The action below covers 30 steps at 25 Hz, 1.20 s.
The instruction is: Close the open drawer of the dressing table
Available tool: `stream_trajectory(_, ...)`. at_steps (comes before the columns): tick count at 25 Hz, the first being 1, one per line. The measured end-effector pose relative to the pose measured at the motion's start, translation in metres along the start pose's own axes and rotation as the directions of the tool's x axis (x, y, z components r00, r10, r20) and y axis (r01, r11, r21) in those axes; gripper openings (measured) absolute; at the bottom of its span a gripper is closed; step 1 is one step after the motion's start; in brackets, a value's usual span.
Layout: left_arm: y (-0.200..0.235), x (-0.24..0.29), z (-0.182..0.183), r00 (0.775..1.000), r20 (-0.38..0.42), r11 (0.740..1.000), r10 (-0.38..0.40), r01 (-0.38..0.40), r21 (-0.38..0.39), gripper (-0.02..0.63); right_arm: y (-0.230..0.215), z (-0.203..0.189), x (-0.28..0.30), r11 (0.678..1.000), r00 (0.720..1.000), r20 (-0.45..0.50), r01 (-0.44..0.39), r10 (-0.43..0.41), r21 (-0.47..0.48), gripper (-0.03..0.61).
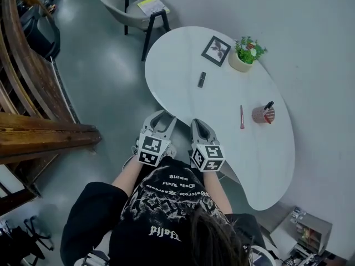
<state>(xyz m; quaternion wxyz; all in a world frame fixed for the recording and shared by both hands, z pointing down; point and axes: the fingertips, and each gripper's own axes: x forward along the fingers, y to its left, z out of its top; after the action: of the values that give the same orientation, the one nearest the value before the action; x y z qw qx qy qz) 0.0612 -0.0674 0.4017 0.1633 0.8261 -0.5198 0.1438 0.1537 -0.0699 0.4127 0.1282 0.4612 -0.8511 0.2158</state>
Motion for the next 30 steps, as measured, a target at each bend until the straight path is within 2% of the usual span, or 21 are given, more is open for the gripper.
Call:
stream_trajectory(3,-0.003,-0.001,-0.001,1.000,0.001,1.000,-0.002,0.002,0.009,0.154,0.001,0.002,0.000,1.000,1.000,0.006,-0.008,0.008,0.000,0.028)
stream_trajectory(6,-0.006,-0.002,-0.001,1.000,0.008,1.000,-0.005,0.005,0.014,0.083,0.002,0.003,-0.001,1.000,1.000,0.022,-0.021,0.021,0.023,0.028)
stream_trajectory(9,-0.008,-0.002,0.000,1.000,0.012,1.000,-0.013,0.013,0.021,0.053,0.002,0.005,0.000,0.999,0.999,0.033,-0.023,0.023,0.025,0.028)
stream_trajectory(12,-0.007,-0.001,-0.001,1.000,0.017,0.999,-0.025,0.026,-0.023,0.032,0.004,0.005,-0.001,0.999,0.999,0.039,-0.037,0.036,0.019,0.028)
stream_trajectory(14,-0.005,-0.003,-0.001,0.999,0.021,0.999,-0.025,0.026,-0.047,0.028,0.005,0.005,-0.002,0.999,0.999,0.040,-0.028,0.027,0.016,0.027)
stream_trajectory(21,0.000,-0.006,0.004,0.999,0.037,0.999,-0.009,0.011,-0.040,0.025,0.007,0.007,-0.001,1.000,0.999,0.044,0.011,-0.010,-0.028,0.026)
stream_trajectory(30,0.005,-0.015,0.004,0.999,0.049,0.999,-0.011,0.013,-0.044,0.025,0.012,0.003,0.000,1.000,0.999,0.043,0.021,-0.021,-0.002,0.026)
